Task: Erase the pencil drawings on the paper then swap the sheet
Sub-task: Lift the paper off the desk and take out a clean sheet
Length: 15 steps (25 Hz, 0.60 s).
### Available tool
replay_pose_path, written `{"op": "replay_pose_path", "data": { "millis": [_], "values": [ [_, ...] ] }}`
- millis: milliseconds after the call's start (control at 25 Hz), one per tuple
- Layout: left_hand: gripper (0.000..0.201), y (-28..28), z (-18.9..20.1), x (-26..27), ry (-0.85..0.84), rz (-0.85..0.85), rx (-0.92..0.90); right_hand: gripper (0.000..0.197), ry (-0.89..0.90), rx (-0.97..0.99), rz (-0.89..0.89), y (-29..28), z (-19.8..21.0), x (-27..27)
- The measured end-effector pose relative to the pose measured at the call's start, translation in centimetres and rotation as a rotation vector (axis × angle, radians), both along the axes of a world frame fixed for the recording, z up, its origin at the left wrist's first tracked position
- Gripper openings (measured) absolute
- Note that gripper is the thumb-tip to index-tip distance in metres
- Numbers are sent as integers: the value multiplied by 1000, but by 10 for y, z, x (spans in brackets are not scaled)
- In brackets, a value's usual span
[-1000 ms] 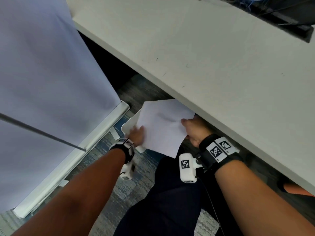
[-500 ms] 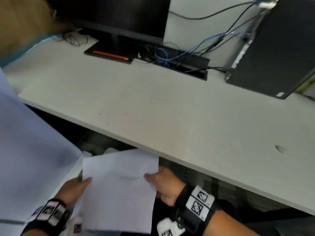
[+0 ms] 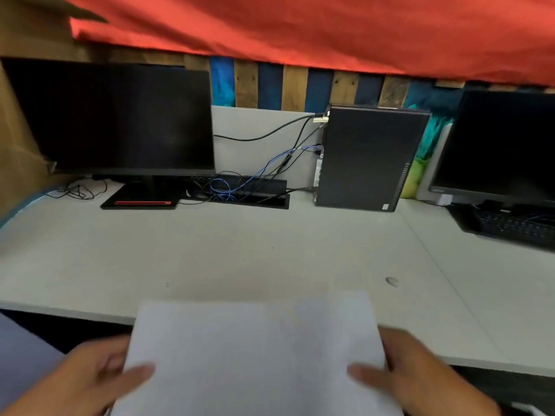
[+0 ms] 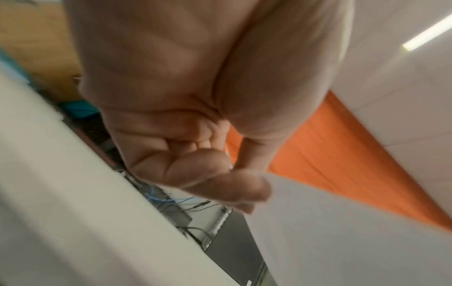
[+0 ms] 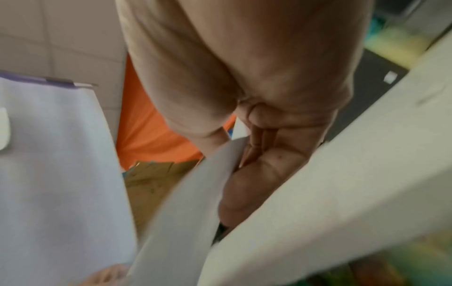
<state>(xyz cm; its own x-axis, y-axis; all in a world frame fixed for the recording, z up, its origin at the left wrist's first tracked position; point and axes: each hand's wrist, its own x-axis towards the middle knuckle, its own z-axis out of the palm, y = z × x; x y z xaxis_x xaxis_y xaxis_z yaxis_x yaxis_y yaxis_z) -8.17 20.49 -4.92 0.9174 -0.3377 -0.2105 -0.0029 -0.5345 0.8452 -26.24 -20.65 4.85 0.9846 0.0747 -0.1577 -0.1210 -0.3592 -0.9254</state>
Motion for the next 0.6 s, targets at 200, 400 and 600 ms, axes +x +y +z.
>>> {"op": "replay_pose_path", "data": {
  "millis": [200, 400, 600],
  "values": [
    [19, -124, 69, 37, -303, 75, 20, 42, -57, -216, -438, -61, -28, 52],
    [55, -182, 34, 94, -187, 176, 230, 56, 78, -444, -565, -89, -55, 104],
    [78, -194, 26, 95, -151, 99, 368, 69, 102, -548, -553, -95, -54, 119]
  ]
}}
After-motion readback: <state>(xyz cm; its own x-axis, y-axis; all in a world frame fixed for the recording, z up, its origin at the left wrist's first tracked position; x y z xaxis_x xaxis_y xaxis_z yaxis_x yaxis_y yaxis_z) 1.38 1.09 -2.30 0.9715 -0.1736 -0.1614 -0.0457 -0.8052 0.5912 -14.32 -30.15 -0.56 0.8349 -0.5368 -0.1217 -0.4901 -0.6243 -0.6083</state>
